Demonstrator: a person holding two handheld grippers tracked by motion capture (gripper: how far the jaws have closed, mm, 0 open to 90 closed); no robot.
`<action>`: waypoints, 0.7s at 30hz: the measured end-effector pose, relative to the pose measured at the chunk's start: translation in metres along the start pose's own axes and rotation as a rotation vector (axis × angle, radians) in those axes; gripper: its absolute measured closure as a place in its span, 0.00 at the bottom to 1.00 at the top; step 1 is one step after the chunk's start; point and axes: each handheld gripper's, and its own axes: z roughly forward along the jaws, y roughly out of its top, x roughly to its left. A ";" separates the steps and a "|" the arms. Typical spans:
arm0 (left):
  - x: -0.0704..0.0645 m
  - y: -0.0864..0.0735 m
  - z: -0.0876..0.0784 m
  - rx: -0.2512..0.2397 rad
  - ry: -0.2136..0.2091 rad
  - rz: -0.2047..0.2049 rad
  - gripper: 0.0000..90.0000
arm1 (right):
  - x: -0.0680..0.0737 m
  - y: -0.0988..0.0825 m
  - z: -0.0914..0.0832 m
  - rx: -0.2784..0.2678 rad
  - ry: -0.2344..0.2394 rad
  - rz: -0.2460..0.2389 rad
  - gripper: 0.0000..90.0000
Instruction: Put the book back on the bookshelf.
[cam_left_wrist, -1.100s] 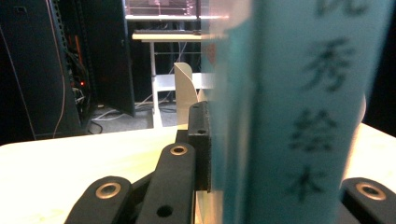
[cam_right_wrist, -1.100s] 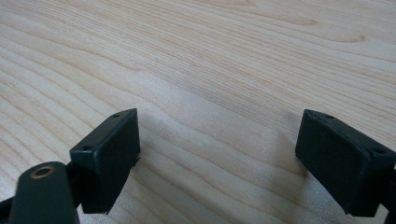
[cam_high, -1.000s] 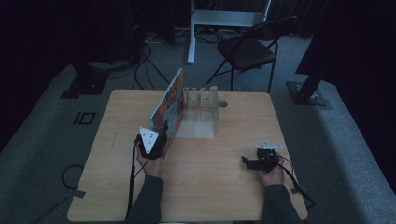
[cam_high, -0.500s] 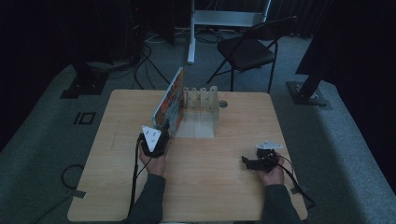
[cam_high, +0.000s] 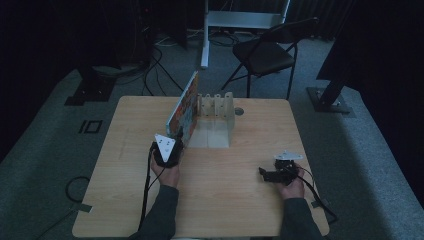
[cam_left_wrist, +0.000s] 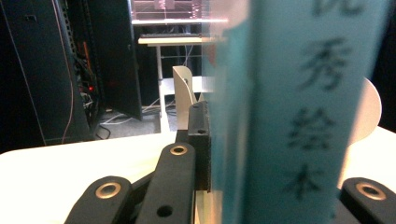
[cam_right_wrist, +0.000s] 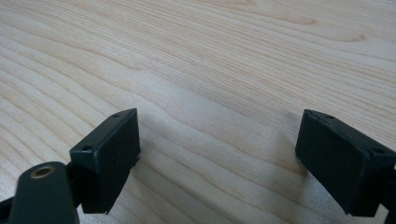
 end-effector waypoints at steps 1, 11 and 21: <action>0.000 0.000 0.000 0.000 0.001 -0.001 0.90 | 0.000 0.000 0.000 0.000 0.000 0.000 0.15; 0.000 -0.002 0.000 -0.003 0.007 -0.013 0.90 | 0.000 0.000 0.000 0.000 0.000 0.000 0.15; 0.002 -0.011 -0.006 -0.005 0.008 -0.039 0.90 | 0.000 0.000 0.000 0.001 0.000 0.001 0.15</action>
